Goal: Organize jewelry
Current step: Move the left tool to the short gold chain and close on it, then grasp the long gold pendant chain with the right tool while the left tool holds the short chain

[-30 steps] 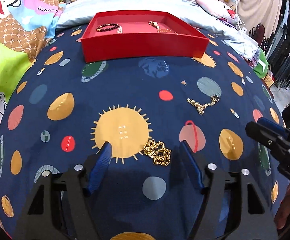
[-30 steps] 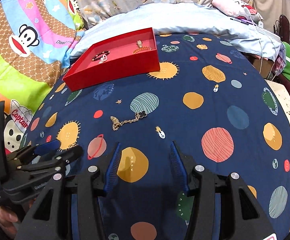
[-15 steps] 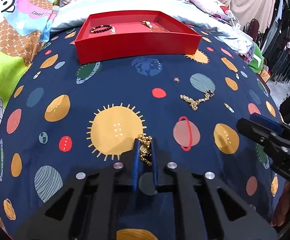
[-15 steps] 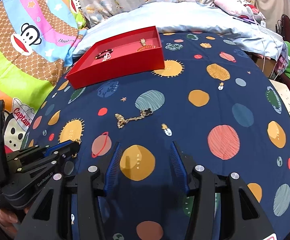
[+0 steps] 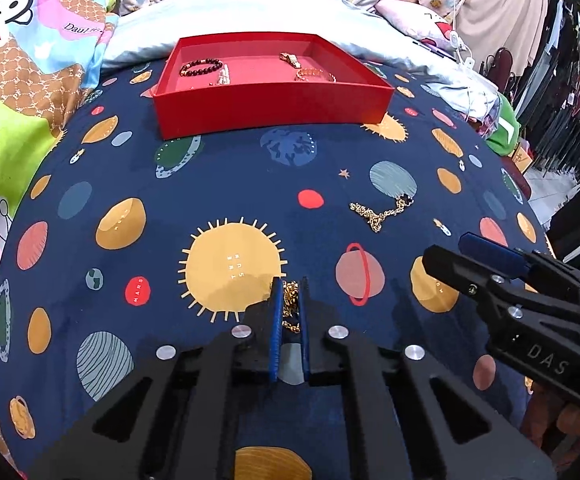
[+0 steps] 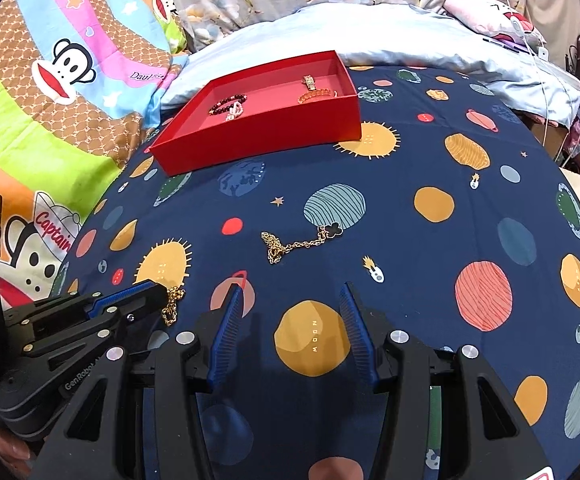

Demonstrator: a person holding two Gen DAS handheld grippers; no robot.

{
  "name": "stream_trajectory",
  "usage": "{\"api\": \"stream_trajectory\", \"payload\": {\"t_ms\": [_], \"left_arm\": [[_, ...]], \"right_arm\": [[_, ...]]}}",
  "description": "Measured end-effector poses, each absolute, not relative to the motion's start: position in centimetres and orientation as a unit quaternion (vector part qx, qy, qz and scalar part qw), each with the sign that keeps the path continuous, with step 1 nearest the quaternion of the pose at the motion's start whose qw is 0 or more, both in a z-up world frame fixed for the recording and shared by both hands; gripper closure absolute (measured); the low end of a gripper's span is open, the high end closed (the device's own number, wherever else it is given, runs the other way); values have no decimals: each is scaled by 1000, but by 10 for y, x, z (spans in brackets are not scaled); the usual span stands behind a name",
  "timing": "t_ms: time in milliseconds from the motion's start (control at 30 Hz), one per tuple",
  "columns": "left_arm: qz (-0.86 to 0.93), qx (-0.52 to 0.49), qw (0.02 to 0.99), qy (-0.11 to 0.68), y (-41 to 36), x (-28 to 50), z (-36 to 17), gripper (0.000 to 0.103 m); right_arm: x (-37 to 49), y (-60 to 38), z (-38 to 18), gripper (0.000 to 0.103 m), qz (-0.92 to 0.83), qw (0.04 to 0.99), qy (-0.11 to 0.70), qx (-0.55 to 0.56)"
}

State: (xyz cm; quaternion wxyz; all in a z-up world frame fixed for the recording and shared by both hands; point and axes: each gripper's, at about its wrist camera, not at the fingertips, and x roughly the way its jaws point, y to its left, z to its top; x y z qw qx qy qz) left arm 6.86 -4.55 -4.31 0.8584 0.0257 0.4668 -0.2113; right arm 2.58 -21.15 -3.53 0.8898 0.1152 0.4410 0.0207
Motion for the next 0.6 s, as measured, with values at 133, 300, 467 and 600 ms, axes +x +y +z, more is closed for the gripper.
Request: {"api": "stream_trajectory", "payload": {"t_ms": [133, 300, 467, 600], "left_arm": [[-207, 18, 861, 463, -39, 70, -38, 97], [-193, 4, 868, 458, -21, 74, -30, 97], [-176, -6, 869, 462, -1, 79, -30, 97], [-162, -11, 868, 470, 13, 82, -37, 97]], "right_arm": [[26, -212, -35, 53, 20, 890, 441, 114], [33, -209, -36, 53, 23, 889, 443, 111], [40, -203, -38, 53, 29, 889, 444, 110], [47, -200, -46, 53, 37, 884, 451, 117]]}}
